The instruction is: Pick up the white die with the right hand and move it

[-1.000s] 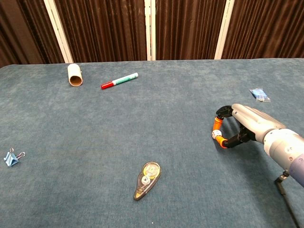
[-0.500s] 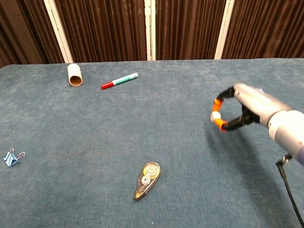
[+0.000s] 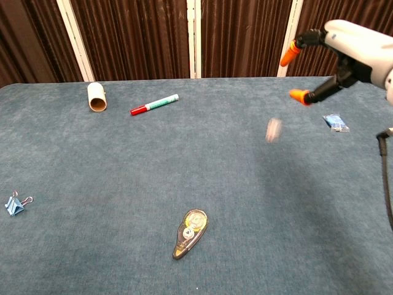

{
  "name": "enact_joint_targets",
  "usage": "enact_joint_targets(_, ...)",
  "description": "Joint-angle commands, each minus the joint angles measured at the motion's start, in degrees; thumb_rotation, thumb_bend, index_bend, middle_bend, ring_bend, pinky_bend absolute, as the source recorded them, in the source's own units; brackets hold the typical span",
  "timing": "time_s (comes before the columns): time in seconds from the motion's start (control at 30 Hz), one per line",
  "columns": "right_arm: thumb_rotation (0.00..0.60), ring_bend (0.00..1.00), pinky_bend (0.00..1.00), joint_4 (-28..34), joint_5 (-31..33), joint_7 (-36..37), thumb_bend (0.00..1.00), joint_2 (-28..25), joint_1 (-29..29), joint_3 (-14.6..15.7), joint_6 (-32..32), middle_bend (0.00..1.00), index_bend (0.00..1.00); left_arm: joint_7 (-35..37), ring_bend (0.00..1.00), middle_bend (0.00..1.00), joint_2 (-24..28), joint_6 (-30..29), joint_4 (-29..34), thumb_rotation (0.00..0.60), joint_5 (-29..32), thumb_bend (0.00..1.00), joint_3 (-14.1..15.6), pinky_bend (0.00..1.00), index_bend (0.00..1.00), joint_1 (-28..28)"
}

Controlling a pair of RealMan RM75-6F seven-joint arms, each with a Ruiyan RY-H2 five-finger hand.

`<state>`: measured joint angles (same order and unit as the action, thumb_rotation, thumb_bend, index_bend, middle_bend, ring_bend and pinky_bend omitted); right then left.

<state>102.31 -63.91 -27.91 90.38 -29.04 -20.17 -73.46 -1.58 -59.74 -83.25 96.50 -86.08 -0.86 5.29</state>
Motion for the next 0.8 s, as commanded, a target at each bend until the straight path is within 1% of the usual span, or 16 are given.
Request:
enact_joint_targets(0.03,0.6,0.0,0.0,-0.4,0.3,1.3,0.23,-0.5,0.9,1.3,-0.3,0.08,0.32,0.0,0.0,0.0,0.0,-0.1,0.0,0.6,-0.1,0.08,0.1,0.0,0.0,-0.1)
enact_joint_targets(0.2,0.6,0.0,0.0,-3.7,-1.9,7.3,0.23,-2.2,4.0,5.2,-0.7,0.07,0.32,0.0,0.0,0.0,0.0,-0.2,0.0,0.6,-0.4,0.08,0.2,0.0,0.0,-0.1)
enact_joint_targets(0.37,0.6,0.0,0.0,-8.9,-8.0,13.0,0.22,-4.5,7.6,10.0,-3.3,0.03,0.29,-0.1,0.0,0.0,-0.1,0.0,-0.1,0.6,-0.3,0.08,0.2,0.0,0.0,0.0)
enact_joint_targets(0.47,0.6,0.0,0.0,-11.1,-12.5,17.1,0.21,-7.9,10.6,13.8,-5.2,0.0,0.24,-1.0,0.0,0.0,-0.4,0.3,-0.1,0.6,-0.3,0.08,0.3,0.0,0.0,0.1)
enact_joint_targets(0.53,0.6,0.0,0.0,-11.7,-14.8,18.7,0.2,-9.3,11.7,15.2,-6.5,0.0,0.19,-1.3,0.0,0.0,-0.6,0.3,-0.1,0.6,-0.4,0.08,0.3,0.0,0.0,0.1)
enact_joint_targets(0.63,0.6,0.0,0.0,-12.9,-18.4,20.6,0.2,-10.5,13.4,16.9,-9.2,0.0,0.15,-1.7,0.0,0.0,-0.9,0.2,-0.4,0.6,-0.3,0.07,0.3,0.0,0.0,0.0)
enact_joint_targets(0.7,0.6,0.0,0.0,-14.0,-20.6,21.8,0.19,-11.1,14.6,18.1,-11.0,0.0,0.13,-1.9,0.0,0.0,-1.1,0.2,-0.6,0.6,0.0,0.07,0.2,0.0,0.0,0.0)
enact_joint_targets(0.8,0.6,0.0,0.0,-14.7,-22.1,23.4,0.19,-11.4,15.7,18.7,-12.4,0.0,0.12,-2.3,0.0,0.0,-1.4,0.1,-0.9,0.6,0.2,0.07,0.1,0.0,0.0,-0.1)
